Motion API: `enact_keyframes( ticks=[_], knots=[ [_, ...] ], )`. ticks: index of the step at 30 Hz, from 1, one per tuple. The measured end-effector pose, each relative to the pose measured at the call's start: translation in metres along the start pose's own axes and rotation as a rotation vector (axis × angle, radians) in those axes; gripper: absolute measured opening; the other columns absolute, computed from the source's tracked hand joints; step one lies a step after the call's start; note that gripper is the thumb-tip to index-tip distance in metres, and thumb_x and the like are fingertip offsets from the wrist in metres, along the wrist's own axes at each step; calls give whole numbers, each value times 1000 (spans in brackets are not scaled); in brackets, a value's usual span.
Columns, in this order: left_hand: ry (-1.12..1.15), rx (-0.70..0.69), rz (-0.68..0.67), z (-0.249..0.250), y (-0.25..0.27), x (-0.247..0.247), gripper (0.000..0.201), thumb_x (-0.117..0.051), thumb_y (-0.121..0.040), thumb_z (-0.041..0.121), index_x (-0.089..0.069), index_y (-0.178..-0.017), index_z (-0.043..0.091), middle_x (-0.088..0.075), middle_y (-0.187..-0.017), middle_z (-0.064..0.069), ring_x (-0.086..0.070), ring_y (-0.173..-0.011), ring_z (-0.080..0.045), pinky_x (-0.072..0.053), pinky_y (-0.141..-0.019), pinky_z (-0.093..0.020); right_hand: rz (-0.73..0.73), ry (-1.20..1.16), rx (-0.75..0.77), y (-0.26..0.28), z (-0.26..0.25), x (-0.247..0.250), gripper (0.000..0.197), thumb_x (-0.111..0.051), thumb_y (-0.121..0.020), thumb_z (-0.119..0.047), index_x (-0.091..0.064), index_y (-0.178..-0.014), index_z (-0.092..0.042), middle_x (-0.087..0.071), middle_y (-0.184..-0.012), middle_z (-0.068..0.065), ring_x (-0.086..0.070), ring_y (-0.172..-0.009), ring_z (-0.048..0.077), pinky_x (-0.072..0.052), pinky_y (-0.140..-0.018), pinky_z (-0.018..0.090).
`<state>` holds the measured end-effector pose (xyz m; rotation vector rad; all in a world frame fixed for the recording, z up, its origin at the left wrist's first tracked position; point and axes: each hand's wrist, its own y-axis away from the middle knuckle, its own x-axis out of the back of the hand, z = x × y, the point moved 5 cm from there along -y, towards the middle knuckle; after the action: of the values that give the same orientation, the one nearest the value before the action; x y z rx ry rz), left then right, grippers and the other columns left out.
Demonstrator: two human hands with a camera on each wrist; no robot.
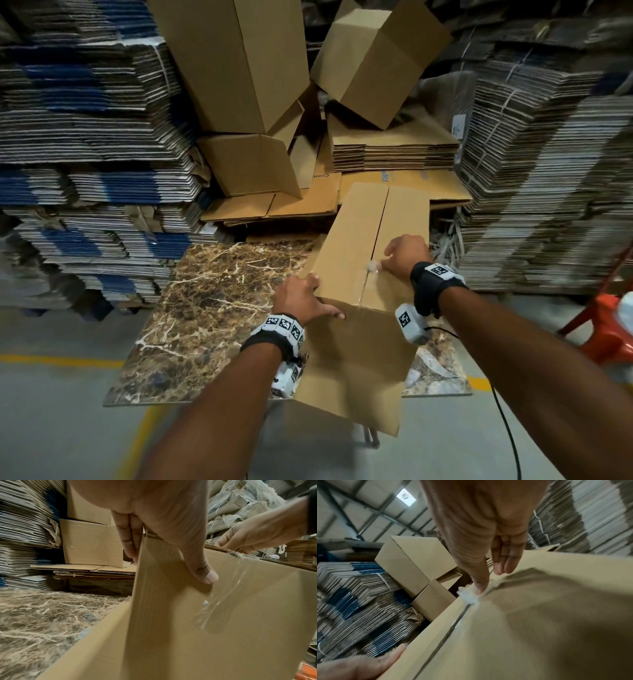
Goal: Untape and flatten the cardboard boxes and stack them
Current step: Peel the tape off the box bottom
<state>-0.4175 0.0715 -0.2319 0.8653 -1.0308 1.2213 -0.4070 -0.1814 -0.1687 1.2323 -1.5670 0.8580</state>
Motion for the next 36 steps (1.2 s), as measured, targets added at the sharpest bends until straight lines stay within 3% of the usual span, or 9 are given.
enact_keyframes(
  ticks=[3,8,13,17,20,24,31,33,36],
  knots=[
    [-9,-42,3,2,4,5,96,-63,-33,100,-60,-99,29,-65,-97,-5,-62,-95,-28,-60,-80,-44,-102,-20,164,14,-18,-19,36,-56,-98,-12,-65,-132,-15,-62,-137,10,-59,-123,31,-46,-102,35],
    [-9,-85,29,4,5,8,94,-68,-39,96,-64,-101,25,-69,-93,-5,-63,-100,-31,-58,-81,-42,-285,226,306,34,-46,-27,34,-38,-101,-5,-55,-131,-4,-58,-131,22,-57,-118,38,-46,-91,38],
    [-53,-93,46,6,8,9,91,-75,-48,88,-65,-106,19,-68,-96,-9,-64,-100,-33,-55,-83,-39,-246,171,343,50,-47,-14,38,-54,-88,2,-77,-113,-15,-73,-114,9,-66,-102,27,-55,-88,33],
    [-41,-96,48,6,7,8,94,-75,-48,89,-62,-108,18,-68,-98,-10,-65,-99,-33,-54,-81,-38,-104,-44,312,71,-39,-8,24,-78,-76,-2,-75,-93,-18,-72,-87,0,-67,-79,18,-59,-72,31],
    [-36,-111,56,8,10,9,91,-74,-50,89,-61,-106,18,-69,-93,-9,-66,-96,-33,-55,-79,-37,-121,-300,203,90,-16,-15,48,-90,-69,-7,-69,-108,-27,-72,-76,-4,-70,-69,13,-59,-66,26],
    [-20,-110,57,11,13,9,88,-74,-54,88,-61,-104,17,-69,-88,-9,-67,-91,-34,-59,-78,-39,37,-313,171,106,8,-16,30,-83,-82,-17,-77,-111,-20,-74,-104,-1,-66,-82,8,-52,-76,18],
    [31,-155,87,34,31,1,74,-70,-71,79,-69,-103,13,-65,-79,-9,-62,-77,-25,-58,-73,-34,254,-429,-8,124,55,-24,24,-67,-95,-33,-71,-106,-12,-47,-135,10,-40,-128,24,-36,-113,50],
    [27,-220,104,42,36,-3,70,-67,-77,76,-68,-103,11,-62,-71,-6,-62,-72,-25,-54,-66,-30,251,-544,-44,128,69,-30,29,-65,-96,-36,-68,-108,-10,-42,-150,10,-38,-137,27,-35,-114,55],
    [23,-294,117,50,40,-6,62,-67,-83,70,-68,-98,10,-55,-62,0,-58,-62,-22,-51,-59,-29,288,-801,-18,134,81,-38,32,-65,-96,-38,-66,-108,-9,-55,-146,9,-59,-120,19,-52,-102,49]
  ],
)
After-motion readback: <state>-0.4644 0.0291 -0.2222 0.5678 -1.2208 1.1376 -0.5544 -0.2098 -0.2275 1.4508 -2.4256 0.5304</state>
